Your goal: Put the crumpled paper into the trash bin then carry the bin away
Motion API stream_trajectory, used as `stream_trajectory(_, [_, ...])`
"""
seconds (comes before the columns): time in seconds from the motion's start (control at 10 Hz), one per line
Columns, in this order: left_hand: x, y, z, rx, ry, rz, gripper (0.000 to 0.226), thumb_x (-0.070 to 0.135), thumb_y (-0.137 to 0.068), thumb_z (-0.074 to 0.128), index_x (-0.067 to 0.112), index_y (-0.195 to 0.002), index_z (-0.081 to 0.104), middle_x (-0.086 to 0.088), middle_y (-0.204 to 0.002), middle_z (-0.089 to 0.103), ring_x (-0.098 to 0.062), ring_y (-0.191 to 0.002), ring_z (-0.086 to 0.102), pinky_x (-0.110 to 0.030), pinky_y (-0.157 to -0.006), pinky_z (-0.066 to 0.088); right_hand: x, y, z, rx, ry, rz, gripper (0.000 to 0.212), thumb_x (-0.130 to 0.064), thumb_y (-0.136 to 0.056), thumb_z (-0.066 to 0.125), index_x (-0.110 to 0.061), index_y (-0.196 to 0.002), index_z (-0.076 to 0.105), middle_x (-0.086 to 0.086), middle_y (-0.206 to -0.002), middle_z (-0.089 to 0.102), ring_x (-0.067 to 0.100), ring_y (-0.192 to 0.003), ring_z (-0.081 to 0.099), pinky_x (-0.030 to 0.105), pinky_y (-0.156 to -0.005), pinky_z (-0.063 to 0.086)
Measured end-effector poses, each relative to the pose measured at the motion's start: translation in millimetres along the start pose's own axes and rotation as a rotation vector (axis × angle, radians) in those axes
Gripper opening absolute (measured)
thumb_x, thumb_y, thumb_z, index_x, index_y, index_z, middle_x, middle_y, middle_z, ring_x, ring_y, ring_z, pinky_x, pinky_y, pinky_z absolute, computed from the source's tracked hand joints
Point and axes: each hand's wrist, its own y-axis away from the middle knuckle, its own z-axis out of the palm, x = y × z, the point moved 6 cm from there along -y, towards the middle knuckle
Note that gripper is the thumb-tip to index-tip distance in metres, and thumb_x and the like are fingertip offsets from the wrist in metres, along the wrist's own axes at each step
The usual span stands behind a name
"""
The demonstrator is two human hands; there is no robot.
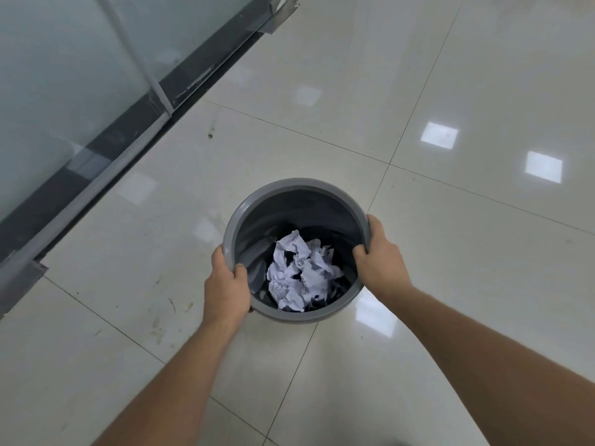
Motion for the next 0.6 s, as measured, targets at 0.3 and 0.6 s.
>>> stream_trajectory(0.3, [-30,16,-46,-0.103,-0.143,-0.285,0.092,0.071,-0.087,0.039,0.023,-0.159,0.008,-0.027,-0.126,0.067,-0.044,-0.105,0.070,-0.054,-0.096,0.055,-9,21,-39,-0.051,0.087,0.150,0.068,-0.050,-0.091,0.044,-0.030,-0.152,0.020,0.014,-0.112,0.064,0.026,-0.095,0.063,0.042,-0.078,0.051])
stream_trajectory(0.6, [103,163,-188,-0.130,-0.129,-0.496,0.074,0.044,-0.093,0.061,-0.002,-0.148,0.041,-0.031,-0.134,0.063,-0.040,-0.122,0.064,-0.035,-0.099,0.044,-170,146,-170,-0.170,0.085,0.191,0.047,-0.035,-0.094,0.056,-0.019,-0.137,0.049,0.006,-0.114,0.059,0.016,-0.096,0.051,0.028,-0.083,0.037])
